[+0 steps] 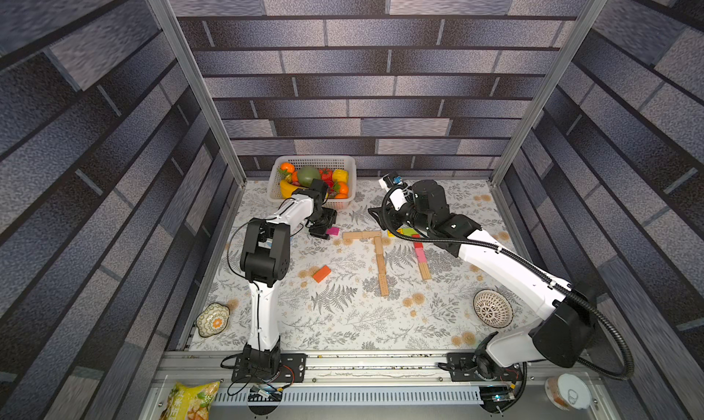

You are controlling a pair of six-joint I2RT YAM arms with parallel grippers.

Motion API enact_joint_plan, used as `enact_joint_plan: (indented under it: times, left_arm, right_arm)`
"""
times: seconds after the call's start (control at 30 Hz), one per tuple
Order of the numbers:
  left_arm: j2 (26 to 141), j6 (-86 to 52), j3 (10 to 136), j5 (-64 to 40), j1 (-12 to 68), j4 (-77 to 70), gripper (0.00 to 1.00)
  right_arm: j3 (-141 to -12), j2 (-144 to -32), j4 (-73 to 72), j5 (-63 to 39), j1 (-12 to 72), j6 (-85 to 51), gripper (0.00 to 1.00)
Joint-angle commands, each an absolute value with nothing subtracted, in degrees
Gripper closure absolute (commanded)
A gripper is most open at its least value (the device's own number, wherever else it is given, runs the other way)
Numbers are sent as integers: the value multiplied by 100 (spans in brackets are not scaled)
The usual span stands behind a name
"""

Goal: Assemble the number 7 with building blocks
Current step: Pick up the building block from the center of the board.

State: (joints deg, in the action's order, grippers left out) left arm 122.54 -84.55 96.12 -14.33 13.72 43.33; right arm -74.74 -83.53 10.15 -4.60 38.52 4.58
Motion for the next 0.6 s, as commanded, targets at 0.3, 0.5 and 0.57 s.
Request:
enact_joint_plan:
  times: [0.3, 0.5, 0.57]
  left_arm:
    - [12824, -8797, 10141, -980, 1363, 4876, 34]
    - [12997, -8859, 10274, -929, 1366, 4998, 44]
    - [13013, -8883, 10274, -916, 1361, 5031, 50]
  right_arm:
    - [-7093, -7943, 752, -693, 3713, 466, 24]
    - [-7027, -7889, 669, -764, 3687, 422, 24]
    - [-6981, -7867, 634, -777, 3685, 431, 24]
